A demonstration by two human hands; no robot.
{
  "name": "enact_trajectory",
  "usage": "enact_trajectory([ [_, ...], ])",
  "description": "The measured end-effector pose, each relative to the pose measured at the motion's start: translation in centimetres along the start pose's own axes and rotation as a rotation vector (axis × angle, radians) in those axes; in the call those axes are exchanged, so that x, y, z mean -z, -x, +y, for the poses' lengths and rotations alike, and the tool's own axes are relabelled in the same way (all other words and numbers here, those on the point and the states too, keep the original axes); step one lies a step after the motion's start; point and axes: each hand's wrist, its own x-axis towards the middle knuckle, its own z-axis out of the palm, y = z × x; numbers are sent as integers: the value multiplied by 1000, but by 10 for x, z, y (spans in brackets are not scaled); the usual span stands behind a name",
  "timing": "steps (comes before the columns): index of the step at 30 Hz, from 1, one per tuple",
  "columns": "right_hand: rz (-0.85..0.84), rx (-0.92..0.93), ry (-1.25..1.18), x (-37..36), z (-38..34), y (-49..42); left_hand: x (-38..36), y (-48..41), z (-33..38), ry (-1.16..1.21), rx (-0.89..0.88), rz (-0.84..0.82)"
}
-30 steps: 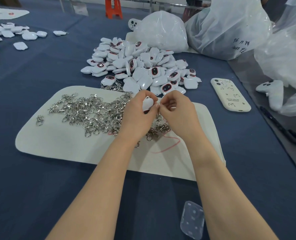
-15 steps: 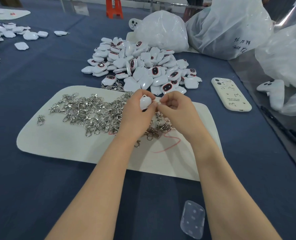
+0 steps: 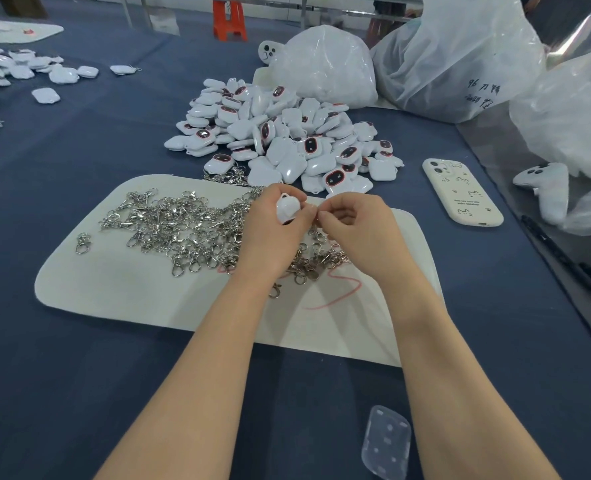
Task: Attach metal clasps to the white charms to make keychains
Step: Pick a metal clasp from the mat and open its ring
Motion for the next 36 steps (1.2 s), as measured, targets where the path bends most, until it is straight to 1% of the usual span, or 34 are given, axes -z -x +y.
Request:
enact_trajectory([
  [4,20,27,113,-2,0,1,0,0,-3,6,35,-28],
  [10,26,44,175,-5,1,2,-3,1,-3,-7,61,-42],
  [13,68,65,191,-8,1,3,-2,1,-1,25,119,-42],
  [17,77,81,194,-13,-1,2,2,-2,-1,14,185,-21],
  [21,83,86,172,-15,-1,1,4,-1,1,191,247,-47],
  [23,76,40,108,-12,0,2,4,-2,1,182,220,-50],
  [26,36,-39,-64,-9,-1,1,3,-4,-1,115,164,-28],
  [30,-48,-74,-216,-6,-3,2,2,-4,-4,45,90,4],
  [33,-62,-64,-228,-5,-5,3,1,-4,-6,-5,22,26],
  [36,-65,-45,-150,-6,-4,2,-1,-4,-9,-71,-28,19],
])
